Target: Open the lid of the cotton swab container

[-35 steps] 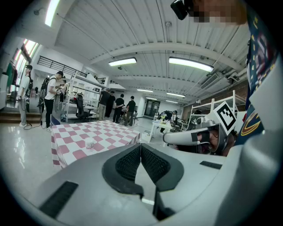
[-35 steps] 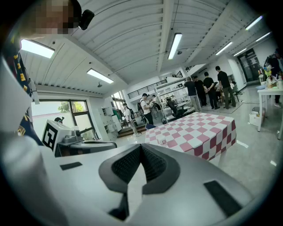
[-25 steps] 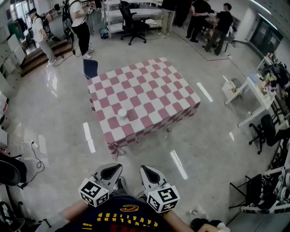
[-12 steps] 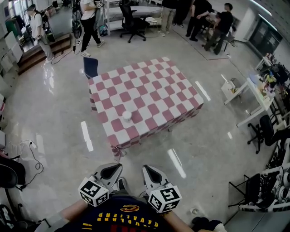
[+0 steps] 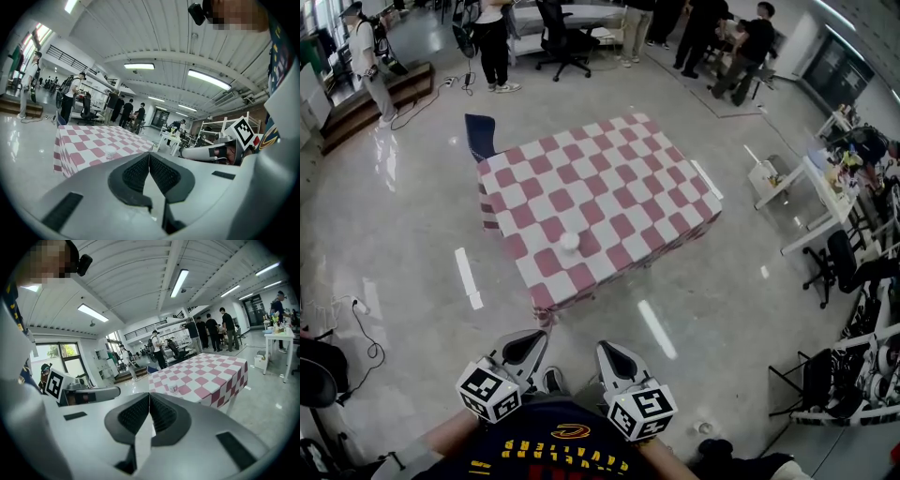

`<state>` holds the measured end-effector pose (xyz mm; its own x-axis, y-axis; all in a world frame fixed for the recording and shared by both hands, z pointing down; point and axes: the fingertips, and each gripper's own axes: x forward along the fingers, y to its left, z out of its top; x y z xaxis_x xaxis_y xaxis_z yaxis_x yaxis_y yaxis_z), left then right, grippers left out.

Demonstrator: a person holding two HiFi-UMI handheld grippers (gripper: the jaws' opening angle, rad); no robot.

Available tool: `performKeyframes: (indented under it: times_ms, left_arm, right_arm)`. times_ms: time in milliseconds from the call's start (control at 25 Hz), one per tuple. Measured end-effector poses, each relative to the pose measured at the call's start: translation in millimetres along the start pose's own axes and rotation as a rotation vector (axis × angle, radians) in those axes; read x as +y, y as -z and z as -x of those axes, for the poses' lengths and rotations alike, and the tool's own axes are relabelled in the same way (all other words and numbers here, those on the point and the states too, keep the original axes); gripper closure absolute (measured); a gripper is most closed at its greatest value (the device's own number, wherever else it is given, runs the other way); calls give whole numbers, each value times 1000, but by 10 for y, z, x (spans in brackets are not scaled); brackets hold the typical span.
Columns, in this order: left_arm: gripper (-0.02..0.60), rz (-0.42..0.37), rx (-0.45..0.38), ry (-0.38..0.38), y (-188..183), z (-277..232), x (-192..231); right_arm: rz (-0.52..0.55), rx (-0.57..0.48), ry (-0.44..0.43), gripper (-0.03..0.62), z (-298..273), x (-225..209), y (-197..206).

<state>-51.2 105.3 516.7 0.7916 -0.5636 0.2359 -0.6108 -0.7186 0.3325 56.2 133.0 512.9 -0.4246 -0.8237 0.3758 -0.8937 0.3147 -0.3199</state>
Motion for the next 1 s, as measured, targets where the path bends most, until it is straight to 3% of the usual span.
performKeyframes:
  times_ms: [280,720,1000]
  left_arm:
    - [578,16,3,15,1,-106,141]
    - [578,-36,-13,-60,-171,-456,606]
    - [578,-71,43,-164,-112,-993,1125]
  right_arm:
    - [-14,19,28,583,-141,-70,-5]
    - [24,6,-30,583,-630,-351,-331]
    - [106,34,-67,583,-1139,-845,-627]
